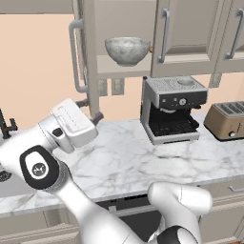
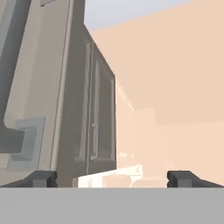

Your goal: Open the cabinet. Pick the bowls from the counter and place them in the cabinet. Then close the cabinet.

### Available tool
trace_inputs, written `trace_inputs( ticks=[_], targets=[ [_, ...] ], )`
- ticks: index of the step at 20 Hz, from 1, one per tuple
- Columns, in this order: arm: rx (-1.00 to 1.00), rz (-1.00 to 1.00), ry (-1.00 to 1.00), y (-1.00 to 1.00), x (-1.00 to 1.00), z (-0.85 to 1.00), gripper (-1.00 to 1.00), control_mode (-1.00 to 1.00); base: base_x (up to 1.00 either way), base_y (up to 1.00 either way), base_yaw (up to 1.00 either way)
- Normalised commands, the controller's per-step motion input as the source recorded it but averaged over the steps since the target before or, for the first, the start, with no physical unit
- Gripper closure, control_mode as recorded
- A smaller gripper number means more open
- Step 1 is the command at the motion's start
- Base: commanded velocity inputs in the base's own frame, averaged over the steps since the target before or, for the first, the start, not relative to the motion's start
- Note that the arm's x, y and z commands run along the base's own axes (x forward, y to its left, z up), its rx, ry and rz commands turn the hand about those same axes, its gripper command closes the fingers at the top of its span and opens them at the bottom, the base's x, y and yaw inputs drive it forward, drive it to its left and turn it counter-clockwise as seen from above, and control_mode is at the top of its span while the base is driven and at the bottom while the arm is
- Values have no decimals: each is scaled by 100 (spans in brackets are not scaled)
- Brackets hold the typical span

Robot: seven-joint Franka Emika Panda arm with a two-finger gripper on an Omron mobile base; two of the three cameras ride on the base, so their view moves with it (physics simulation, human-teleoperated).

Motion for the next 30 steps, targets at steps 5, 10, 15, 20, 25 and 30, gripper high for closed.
trace_inputs(
  ticks=[5, 10, 15, 20, 25, 30],
  targets=[
    [0, 0, 13, 0, 38, -4, -100, -100, 0, 0, 0],
    [0, 0, 15, 0, 39, -8, -100, -100, 0, 0, 0],
    [7, 0, 12, -50, 22, 8, -100, -100, 0, 0, 0],
    [13, 3, 5, -67, 2, 7, -100, -100, 0, 0, 0],
    [12, 5, 0, -67, 0, 4, -100, -100, 0, 0, 0],
    [11, 7, -4, -71, 0, 3, -100, -100, 0, 0, 0]
  ],
)
